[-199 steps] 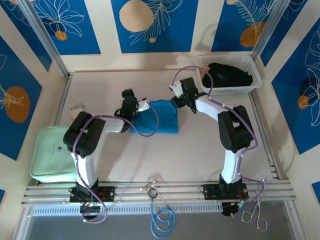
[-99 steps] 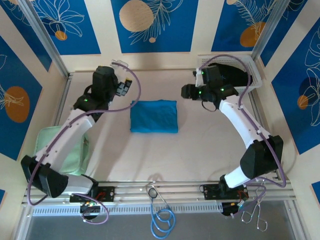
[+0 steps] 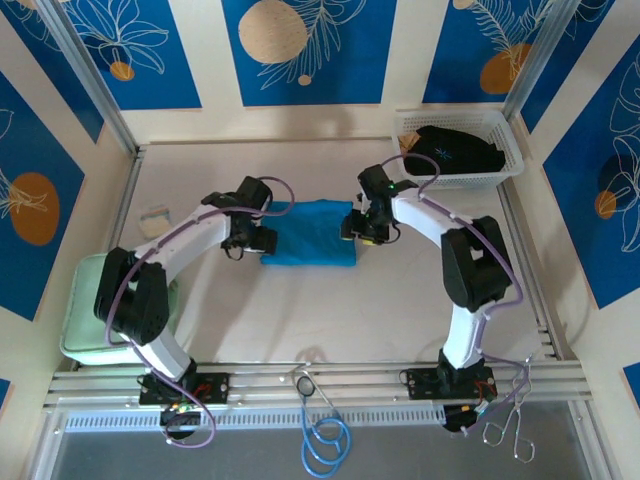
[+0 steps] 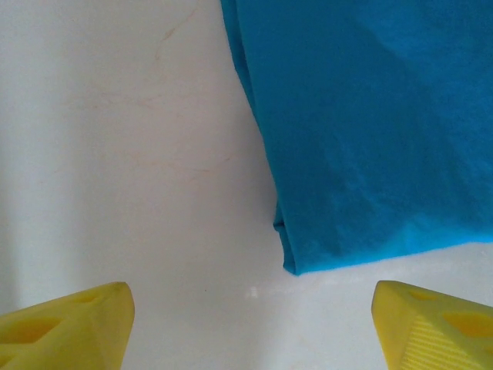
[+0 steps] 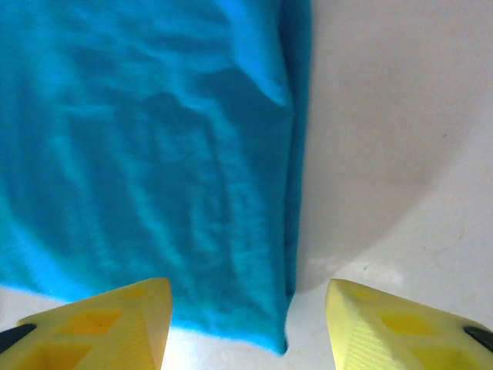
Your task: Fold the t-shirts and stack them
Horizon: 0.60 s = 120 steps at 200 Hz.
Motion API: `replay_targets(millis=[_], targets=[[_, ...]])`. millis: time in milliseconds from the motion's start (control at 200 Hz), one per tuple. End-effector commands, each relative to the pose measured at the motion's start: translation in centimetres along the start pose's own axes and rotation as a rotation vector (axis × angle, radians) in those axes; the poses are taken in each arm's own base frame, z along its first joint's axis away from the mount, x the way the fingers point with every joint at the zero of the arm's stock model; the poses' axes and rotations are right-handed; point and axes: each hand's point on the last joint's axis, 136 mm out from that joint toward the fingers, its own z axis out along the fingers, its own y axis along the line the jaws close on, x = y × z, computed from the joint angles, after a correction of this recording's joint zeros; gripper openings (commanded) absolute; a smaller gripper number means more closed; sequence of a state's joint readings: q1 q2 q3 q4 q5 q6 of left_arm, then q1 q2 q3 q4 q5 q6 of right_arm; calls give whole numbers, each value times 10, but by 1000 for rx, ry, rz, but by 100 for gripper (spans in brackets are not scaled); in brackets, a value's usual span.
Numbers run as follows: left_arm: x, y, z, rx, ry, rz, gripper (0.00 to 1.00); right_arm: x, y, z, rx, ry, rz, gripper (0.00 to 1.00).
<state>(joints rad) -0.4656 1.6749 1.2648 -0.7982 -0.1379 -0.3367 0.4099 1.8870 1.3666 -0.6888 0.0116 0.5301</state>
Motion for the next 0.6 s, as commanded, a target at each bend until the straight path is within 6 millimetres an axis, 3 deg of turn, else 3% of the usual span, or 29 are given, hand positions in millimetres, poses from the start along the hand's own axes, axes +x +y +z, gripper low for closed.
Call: replay_targets(millis=[0, 105, 200, 225, 330, 345, 425, 460, 575, 595], targets=[[-16, -7, 14, 19, -19, -68, 77, -7, 4, 8, 11, -9, 30, 56], [-23, -14, 36, 35, -8, -70, 68, -8, 3, 20, 21, 7, 34, 56], [-29, -18, 54, 42, 2, -77, 66, -9, 2, 27, 27, 17, 37, 54], [-30, -19, 58, 44, 3, -77, 60, -9, 2, 28, 29, 20, 39, 54], [-35, -22, 75, 49, 10, -89, 58, -7, 1, 34, 26, 29, 45, 50], [-36, -22, 77, 51, 12, -89, 52, -7, 0, 35, 26, 31, 46, 49], [-35, -24, 90, 51, 26, -92, 49, -6, 0, 39, 23, 39, 50, 45], [-34, -25, 94, 53, 34, -91, 42, -5, -1, 42, 22, 44, 52, 42], [-29, -28, 110, 55, 62, -90, 39, -6, -2, 50, 23, 54, 58, 34], [-28, -28, 112, 58, 66, -90, 34, -6, -3, 51, 24, 55, 59, 32]])
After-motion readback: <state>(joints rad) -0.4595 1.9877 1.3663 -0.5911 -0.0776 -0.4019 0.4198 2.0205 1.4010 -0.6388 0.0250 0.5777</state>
